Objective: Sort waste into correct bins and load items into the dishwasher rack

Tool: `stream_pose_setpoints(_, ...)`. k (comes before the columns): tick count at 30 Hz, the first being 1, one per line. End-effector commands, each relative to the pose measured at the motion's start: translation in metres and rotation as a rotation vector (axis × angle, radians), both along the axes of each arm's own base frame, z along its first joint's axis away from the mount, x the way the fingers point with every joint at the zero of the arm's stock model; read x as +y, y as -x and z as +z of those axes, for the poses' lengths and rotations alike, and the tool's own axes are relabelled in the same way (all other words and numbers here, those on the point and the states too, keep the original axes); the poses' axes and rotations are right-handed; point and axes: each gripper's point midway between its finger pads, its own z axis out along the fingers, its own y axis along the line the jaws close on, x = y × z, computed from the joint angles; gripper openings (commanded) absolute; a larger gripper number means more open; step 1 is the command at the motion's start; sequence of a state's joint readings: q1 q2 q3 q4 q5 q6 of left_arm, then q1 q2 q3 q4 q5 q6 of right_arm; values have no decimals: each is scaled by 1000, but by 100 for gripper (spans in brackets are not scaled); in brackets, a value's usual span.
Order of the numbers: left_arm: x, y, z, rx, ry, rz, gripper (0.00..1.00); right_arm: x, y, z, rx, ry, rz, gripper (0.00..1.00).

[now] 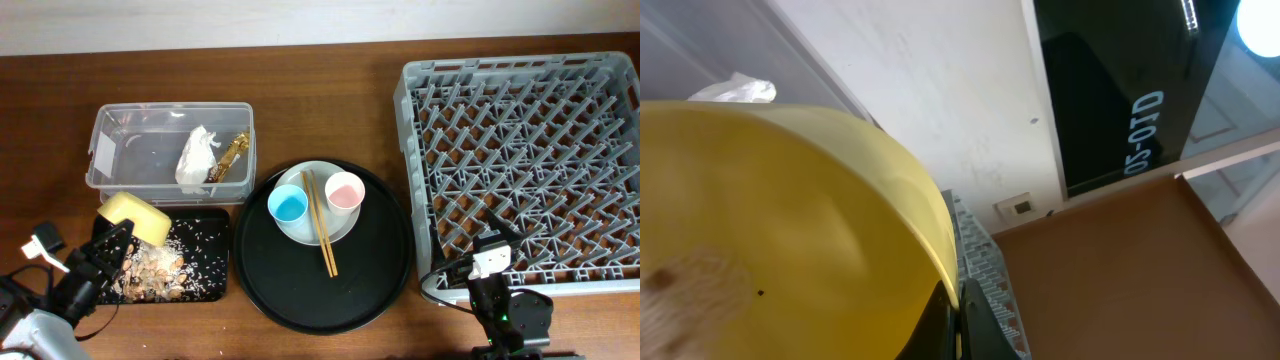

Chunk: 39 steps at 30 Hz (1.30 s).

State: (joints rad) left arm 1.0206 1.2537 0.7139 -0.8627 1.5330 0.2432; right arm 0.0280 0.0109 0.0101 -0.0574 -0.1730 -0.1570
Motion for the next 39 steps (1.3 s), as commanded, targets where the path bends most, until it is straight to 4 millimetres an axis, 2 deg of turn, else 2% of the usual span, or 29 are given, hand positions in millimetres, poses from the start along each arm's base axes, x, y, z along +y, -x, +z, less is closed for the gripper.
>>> stream_pose_setpoints(1,-2,3,6,30,127,1,0,0,0,-2,6,-8,-1,99)
stream_pose_setpoints(3,1,0,7,3,83,0,0,0,0,-2,6,-8,-1,99)
stream_pose_setpoints(6,0,1,7,54,167,1,0,0,0,-2,6,-8,-1,99)
stream_pose_setpoints(7,4,-1,2,60,113,11,0,0,0,-2,6,-8,-1,99)
stream_pose_setpoints(9,6,-3,-22,193,70,41,0,0,0,-2,6,-8,-1,99)
stream_pose_setpoints(11,-4,-8,-33,261,23,5,0,0,0,-2,6,-8,-1,99)
stream_pose_setpoints(13,-37,-26,-35,359,-93,-122,0,0,0,-2,6,-8,-1,99)
stream_pose_setpoints(14,-68,-35,-34,406,-190,-216,0,0,0,-2,6,-8,-1,99)
stream_pose_setpoints(16,-122,-35,-42,496,-388,-352,0,0,0,-2,6,-8,-1,99)
stream_pose_setpoints(17,-153,-25,-59,573,-517,-416,0,0,0,-2,6,-8,-1,99)
stream_pose_setpoints(18,-175,-15,-68,598,-606,-474,0,0,0,-2,6,-8,-1,99)
stream_pose_setpoints(19,-210,6,-82,628,-773,-544,0,0,0,-2,6,-8,-1,99)
stream_pose_setpoints(20,-232,21,-87,629,-857,-571,0,0,0,-2,6,-8,-1,99)
stream_pose_setpoints(23,-268,49,-93,559,-1061,-564,0,0,0,-2,6,-8,-1,99)
stream_pose_setpoints(27,-287,62,-101,535,-1103,-614,1,0,0,-2,6,-8,-1,99)
stream_pose_setpoints(28,-287,62,-107,555,-1117,-620,13,0,0,-2,6,-8,-1,99)
stream_pose_setpoints(29,-287,63,-110,564,-1122,-622,21,0,0,-2,6,-8,-1,99)
stream_pose_setpoints(30,-287,63,-112,568,-1123,-626,26,0,0,-2,6,-8,-1,99)
stream_pose_setpoints(31,-287,63,-111,566,-1122,-625,36,0,0,-2,6,-8,-1,99)
stream_pose_setpoints(32,-286,60,-111,563,-1130,-613,39,0,0,-2,6,-8,-1,99)
stream_pose_setpoints(34,-276,36,-93,504,-1198,-496,40,0,0,-2,6,-8,-1,99)
stream_pose_setpoints(35,-261,8,-68,473,-1228,-347,40,0,0,-2,6,-8,-1,99)
stream_pose_setpoints(36,-253,-5,-59,469,-1224,-285,40,0,0,-2,6,-8,-1,99)
stream_pose_setpoints(38,-229,-33,-52,491,-1184,-156,40,0,0,-2,6,-8,-1,99)
stream_pose_setpoints(39,-218,-41,-53,514,-1173,-122,40,0,0,-2,6,-8,-1,99)
